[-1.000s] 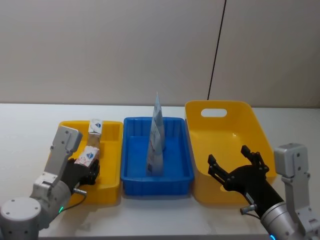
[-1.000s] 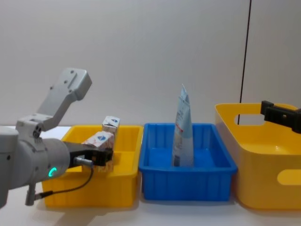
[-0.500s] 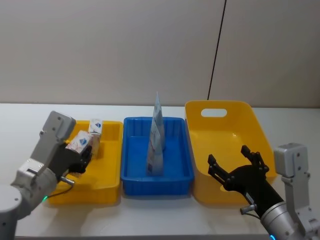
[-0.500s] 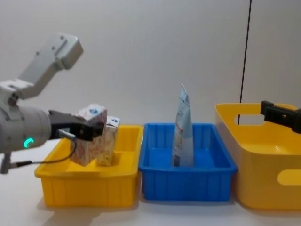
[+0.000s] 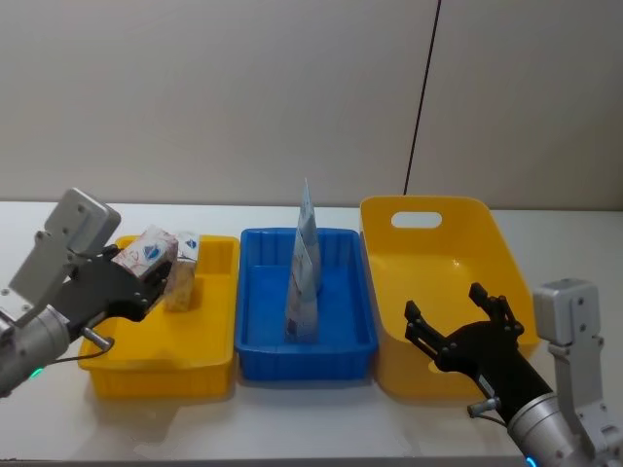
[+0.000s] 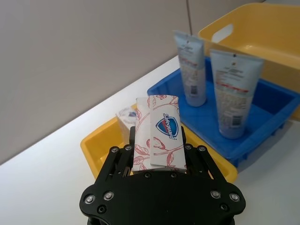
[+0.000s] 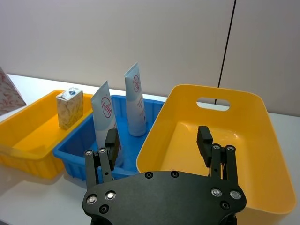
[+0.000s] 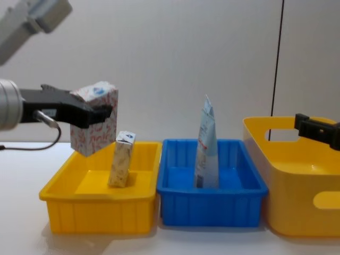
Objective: Bimanual collaborative sorting of washing and personal care products
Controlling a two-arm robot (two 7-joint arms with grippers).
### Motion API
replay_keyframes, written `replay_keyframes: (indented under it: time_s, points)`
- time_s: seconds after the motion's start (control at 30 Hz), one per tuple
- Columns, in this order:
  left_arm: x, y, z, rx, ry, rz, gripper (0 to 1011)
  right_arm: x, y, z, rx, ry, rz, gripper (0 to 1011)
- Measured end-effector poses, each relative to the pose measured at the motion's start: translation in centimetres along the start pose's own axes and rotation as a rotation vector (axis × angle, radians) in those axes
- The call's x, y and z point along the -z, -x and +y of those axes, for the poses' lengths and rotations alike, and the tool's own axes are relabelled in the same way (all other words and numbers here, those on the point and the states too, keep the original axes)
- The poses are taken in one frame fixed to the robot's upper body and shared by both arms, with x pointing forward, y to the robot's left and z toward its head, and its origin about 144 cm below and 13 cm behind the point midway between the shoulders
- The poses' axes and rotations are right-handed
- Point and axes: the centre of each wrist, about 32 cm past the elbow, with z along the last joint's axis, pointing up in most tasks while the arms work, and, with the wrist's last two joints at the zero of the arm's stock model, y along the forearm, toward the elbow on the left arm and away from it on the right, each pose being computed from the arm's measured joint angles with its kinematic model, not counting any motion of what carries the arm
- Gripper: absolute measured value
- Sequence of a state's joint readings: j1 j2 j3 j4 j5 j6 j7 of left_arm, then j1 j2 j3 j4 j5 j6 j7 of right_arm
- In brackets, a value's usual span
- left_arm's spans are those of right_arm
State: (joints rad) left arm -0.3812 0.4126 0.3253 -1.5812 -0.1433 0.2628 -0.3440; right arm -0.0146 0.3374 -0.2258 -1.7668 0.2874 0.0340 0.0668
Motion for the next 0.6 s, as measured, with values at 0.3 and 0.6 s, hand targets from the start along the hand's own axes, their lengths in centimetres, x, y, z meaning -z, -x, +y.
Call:
replay_keyframes:
  time_s: [0.3,0.6]
  points:
    - [-1.1,-1.8,2.0,0.122,0.066,-0.035,386,0.0,0.0,0.0,0.000,0.000,0.000,1003]
    - [-2.0,-3.0,3.1,0.247,0.114,-0.051,386,0.0,0.0,0.0,0.000,0.000,0.000,1003]
